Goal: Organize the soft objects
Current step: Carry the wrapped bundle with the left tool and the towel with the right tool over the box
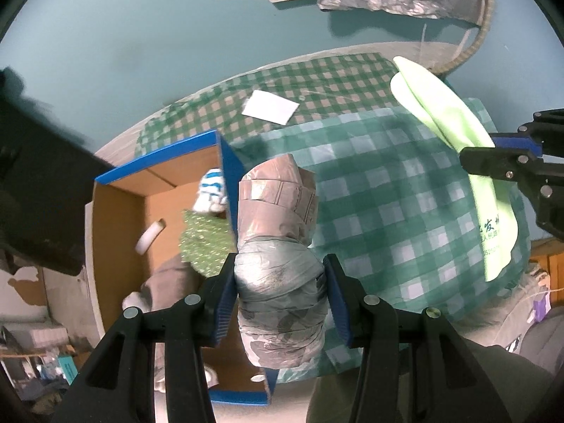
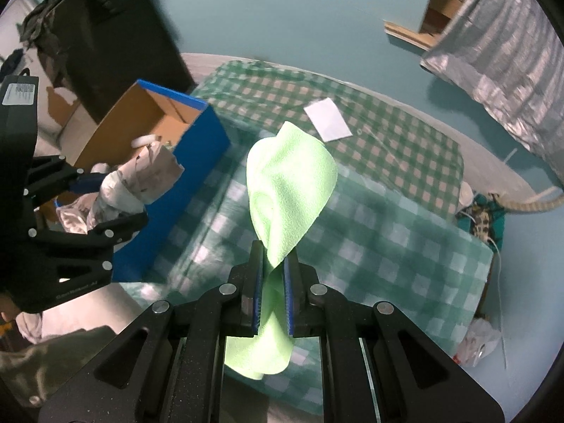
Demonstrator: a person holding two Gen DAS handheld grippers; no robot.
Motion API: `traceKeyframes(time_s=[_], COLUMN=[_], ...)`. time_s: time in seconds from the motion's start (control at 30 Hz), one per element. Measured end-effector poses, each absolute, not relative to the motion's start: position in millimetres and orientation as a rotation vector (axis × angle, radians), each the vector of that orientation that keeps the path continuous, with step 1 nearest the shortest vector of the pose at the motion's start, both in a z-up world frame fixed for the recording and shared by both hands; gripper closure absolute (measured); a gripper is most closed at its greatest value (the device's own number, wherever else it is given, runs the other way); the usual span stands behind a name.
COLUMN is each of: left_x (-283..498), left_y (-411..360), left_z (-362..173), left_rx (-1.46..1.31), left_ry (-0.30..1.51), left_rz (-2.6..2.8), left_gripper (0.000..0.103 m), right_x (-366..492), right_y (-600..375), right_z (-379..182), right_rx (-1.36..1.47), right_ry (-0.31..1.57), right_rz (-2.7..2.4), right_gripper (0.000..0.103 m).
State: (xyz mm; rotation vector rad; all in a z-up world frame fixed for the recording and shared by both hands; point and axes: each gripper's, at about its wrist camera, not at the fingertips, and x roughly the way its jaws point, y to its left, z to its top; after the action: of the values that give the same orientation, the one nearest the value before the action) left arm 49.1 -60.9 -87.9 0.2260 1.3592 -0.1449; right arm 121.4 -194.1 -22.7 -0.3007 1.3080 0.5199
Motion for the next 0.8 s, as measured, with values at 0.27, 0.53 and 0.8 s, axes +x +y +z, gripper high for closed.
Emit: traceKeyframes(time_s=[0.27,0.53,0.8], left_x=[43,39,35], left_y=[-31,5,43], left_z=[-78,-73,-73], left_rx=[0.198,0.158,0.114], left_ry=[1.343,1.343,1.347], left_rz=[-0.092,-0.025,0.052], left_gripper=[0.055,0.055,0.055], right_x=[124,127,127], right_y=[-151,-108,-70], right_z=[-21,-20,-23], right_rx=[-0.346,-0.383,-0.414], right_ry=[1.295,1.28,1.277], right_rz=[0.594,0.666,0.733], right_gripper=[0.095,0.095,0.095])
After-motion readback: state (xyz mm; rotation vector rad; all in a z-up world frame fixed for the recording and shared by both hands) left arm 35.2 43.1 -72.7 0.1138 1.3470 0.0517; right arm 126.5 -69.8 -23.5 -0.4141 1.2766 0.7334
